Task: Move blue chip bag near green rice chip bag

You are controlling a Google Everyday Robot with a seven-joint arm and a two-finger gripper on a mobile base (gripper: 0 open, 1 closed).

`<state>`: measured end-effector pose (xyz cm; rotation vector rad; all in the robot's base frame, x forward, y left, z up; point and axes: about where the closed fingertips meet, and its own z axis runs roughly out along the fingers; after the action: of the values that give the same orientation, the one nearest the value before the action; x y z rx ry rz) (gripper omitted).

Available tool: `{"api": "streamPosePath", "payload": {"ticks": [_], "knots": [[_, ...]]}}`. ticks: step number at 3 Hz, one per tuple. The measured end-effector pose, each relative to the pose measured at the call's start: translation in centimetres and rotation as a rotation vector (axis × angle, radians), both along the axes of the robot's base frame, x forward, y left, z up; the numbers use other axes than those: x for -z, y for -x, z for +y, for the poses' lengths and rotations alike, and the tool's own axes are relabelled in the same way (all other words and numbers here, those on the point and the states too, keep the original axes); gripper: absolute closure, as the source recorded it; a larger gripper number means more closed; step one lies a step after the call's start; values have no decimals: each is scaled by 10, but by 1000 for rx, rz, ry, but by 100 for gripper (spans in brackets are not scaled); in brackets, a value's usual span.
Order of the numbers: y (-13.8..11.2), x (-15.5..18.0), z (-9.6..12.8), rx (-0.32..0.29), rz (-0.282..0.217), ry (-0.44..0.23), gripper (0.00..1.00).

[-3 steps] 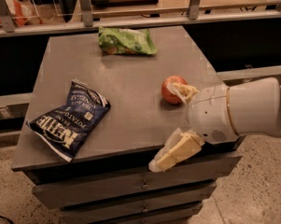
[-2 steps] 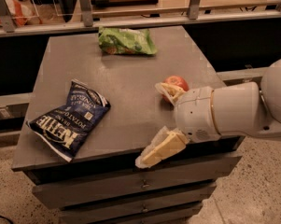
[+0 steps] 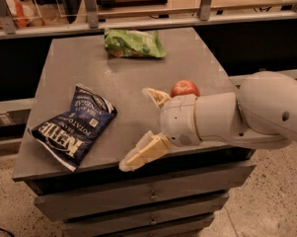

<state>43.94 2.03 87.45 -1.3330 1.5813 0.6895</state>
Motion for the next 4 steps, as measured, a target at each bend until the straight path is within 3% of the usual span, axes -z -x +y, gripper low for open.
{"api": "streamPosePath", "payload": {"ticks": [2,4], "knots": [[-15,11,37,-40,3,-50,0],[-32,15,66,-41,14,-42,0]]}}
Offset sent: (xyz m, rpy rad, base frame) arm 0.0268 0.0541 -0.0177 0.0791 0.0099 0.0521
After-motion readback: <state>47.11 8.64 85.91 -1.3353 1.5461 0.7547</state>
